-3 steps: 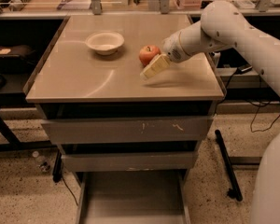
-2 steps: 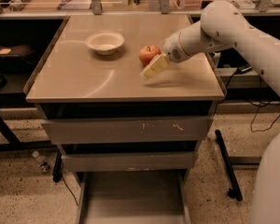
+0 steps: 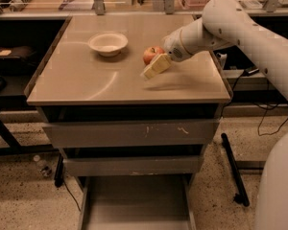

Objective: Place apple into bottom drawer

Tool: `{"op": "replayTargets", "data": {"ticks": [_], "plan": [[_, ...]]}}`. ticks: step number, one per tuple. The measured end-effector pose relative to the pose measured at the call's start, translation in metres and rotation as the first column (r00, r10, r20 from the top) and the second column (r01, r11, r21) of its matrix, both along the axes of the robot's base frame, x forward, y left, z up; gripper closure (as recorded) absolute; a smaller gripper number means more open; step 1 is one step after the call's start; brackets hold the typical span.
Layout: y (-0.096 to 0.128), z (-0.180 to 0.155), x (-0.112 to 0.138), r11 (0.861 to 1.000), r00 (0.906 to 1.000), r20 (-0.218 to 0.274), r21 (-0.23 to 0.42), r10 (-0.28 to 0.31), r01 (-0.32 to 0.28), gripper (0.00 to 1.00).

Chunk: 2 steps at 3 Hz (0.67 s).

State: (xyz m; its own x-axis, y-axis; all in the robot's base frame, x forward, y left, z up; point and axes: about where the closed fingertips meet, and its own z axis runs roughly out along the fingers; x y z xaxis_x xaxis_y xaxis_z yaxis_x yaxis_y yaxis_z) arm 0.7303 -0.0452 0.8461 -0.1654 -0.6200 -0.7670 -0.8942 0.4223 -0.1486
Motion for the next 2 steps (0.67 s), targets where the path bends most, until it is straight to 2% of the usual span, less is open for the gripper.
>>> {"op": "replayTargets", "data": {"ticks": [1, 2], "plan": [[0.0001, -0.0001, 0.0000, 1.000, 1.0000, 0.000, 0.000, 0.000, 0.000, 0.09], [0.0001, -0.0001, 0.0000, 1.000, 1.0000, 0.000, 0.000, 0.000, 0.000, 0.32]]}}
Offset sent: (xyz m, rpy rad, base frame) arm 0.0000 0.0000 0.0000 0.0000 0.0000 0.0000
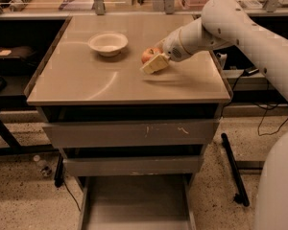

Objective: Place apple into bottom drawer

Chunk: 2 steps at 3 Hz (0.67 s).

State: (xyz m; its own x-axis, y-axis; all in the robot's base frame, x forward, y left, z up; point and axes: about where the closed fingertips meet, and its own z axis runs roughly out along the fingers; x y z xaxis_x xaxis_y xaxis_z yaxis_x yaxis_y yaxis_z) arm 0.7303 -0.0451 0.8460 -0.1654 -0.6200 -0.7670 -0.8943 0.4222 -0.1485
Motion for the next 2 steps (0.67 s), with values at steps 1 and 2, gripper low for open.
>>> {"op": "replayTargets", "data": {"ticks": [1, 2], "plan": [[0.0000, 0.0000, 0.0000, 1.000, 1.0000, 0.000, 0.000, 0.000, 0.000, 0.55], [0.0001, -0.0001, 0.0000, 1.000, 1.0000, 0.000, 0.000, 0.000, 0.000, 0.78]]}}
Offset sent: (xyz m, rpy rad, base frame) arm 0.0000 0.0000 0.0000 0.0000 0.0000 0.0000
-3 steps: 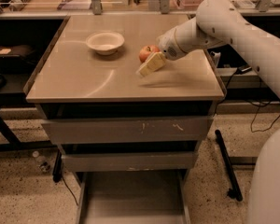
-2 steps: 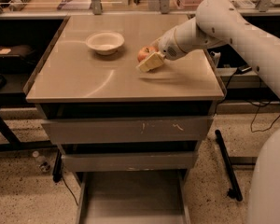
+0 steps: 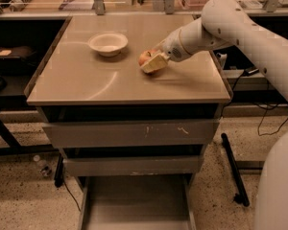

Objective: Place apple into bottom drawer

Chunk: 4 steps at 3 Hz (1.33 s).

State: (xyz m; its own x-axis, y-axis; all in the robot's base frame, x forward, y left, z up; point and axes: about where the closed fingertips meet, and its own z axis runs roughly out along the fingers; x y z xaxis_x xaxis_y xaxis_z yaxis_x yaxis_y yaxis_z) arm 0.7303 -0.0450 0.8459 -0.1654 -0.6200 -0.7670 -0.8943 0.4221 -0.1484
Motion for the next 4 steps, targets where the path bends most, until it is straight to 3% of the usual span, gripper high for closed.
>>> {"op": "replayTargets", "data": {"ticks": [1, 3, 4], "plan": [[0.000, 0.000, 0.000, 1.000, 1.0000, 0.000, 0.000, 0.000, 0.000, 1.00], [0.009, 0.005, 0.012, 1.000, 0.9997, -0.015, 0.023, 0.019, -0.018, 1.00], [0.015, 0.020, 0.007, 0.997, 0.9981, -0.010, 0.044, 0.061, -0.060, 1.00]]}}
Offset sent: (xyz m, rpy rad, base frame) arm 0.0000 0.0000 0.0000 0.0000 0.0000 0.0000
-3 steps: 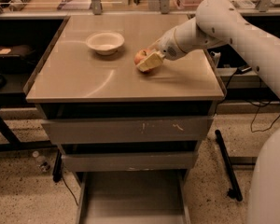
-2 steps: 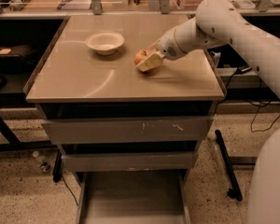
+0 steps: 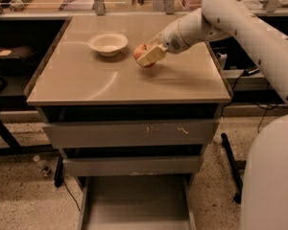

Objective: Place apple into bottom drawer

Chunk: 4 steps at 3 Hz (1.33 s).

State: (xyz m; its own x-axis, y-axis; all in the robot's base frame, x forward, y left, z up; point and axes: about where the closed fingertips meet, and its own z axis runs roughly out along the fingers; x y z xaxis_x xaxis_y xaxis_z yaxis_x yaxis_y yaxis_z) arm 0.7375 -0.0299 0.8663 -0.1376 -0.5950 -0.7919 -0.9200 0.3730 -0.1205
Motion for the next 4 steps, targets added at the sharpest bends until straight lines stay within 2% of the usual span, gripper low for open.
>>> {"op": "replayTargets", "data": {"ticks": [1, 2, 4], "plan": [[-0.012, 0.021, -0.021, 1.000, 0.9990, 0.039, 0.010, 0.021, -0.022, 1.00], [-0.038, 0.033, -0.056, 1.000, 0.9967, 0.081, 0.010, 0.013, -0.014, 1.00], [-0.087, 0.024, -0.150, 0.999, 0.9925, 0.122, -0.039, -0.014, 0.019, 1.00]]}}
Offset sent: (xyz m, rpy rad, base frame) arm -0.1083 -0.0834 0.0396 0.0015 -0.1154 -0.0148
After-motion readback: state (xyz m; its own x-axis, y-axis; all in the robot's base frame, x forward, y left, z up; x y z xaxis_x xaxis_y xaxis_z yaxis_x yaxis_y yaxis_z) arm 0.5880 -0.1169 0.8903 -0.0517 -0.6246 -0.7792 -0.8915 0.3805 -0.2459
